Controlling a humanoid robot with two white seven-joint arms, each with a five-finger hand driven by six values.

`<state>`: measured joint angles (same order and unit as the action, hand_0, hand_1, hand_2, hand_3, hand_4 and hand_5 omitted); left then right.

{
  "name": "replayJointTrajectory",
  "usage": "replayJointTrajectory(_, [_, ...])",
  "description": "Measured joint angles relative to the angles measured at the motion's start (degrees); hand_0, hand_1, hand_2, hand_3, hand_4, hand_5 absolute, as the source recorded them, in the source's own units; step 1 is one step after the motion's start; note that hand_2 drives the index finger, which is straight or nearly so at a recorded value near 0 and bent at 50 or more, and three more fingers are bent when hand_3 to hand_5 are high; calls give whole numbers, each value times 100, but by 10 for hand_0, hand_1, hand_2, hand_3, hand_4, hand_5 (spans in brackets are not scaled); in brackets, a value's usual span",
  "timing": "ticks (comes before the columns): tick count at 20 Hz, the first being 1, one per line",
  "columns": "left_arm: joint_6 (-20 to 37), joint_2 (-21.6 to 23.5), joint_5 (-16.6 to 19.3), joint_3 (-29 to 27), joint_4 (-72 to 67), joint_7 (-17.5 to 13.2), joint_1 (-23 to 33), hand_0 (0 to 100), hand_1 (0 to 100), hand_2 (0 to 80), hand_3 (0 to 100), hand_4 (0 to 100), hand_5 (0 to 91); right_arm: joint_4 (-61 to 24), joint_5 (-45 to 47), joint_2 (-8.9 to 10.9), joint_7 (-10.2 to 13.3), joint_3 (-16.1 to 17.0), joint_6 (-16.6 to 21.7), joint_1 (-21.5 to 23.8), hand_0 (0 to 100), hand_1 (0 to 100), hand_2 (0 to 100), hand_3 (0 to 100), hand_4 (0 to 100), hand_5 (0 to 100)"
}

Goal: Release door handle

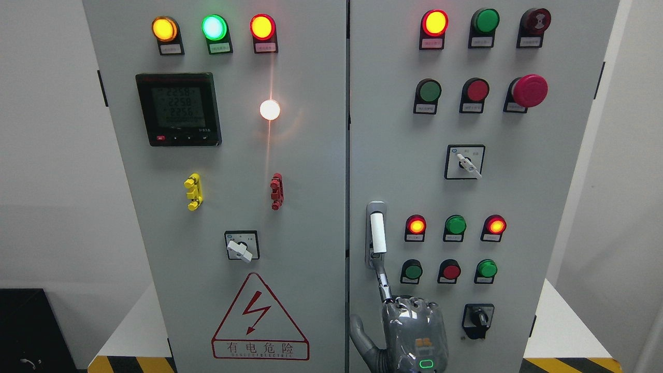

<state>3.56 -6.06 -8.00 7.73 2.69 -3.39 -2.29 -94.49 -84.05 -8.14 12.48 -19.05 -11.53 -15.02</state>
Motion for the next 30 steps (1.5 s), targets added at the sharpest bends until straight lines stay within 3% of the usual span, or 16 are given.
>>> replayJointTrajectory(30, [0, 0, 0, 0, 2, 0, 0, 120, 556, 0, 0, 0, 0, -93, -118, 5, 12, 8, 13, 3, 451, 289, 42, 1000, 1000, 1000])
